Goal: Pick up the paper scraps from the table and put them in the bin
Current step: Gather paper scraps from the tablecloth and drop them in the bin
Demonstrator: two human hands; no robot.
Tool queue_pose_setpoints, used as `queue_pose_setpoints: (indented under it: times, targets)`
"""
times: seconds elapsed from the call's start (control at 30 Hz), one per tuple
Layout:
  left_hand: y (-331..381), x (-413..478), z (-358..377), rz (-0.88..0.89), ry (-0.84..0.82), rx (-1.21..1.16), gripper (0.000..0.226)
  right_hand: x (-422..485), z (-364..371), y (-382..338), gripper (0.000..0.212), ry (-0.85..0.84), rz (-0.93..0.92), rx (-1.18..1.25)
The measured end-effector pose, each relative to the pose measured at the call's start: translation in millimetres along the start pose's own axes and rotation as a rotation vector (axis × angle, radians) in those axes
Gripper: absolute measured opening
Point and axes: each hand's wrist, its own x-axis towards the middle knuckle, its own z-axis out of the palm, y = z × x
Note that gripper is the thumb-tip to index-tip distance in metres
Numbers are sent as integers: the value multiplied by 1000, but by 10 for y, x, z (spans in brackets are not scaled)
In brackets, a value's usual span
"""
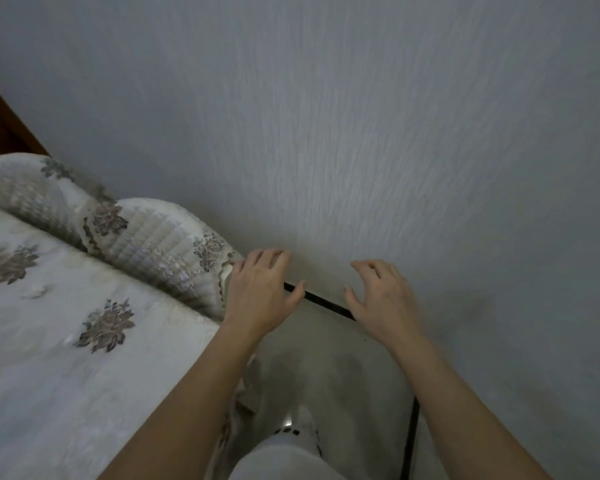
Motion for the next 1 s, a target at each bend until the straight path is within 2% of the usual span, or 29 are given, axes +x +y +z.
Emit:
queue_pose_setpoints:
  times: [0.2, 0.43, 0.63, 1.0]
  targets:
    - [-392, 826, 103, -64, 30, 3, 57, 1039, 213, -40, 47, -8, -86, 15]
    - [-860, 1362, 195, -185, 28, 43, 58, 1947, 552, -250, 48, -53, -209, 61]
    - [-1371, 1695, 299, -368, 59, 84, 56, 2768, 992, -553, 47, -122, -365, 119]
    - [-2367, 2488, 280, -759, 118, 221, 53, 4657, 1790, -1515, 45, -238, -783, 266]
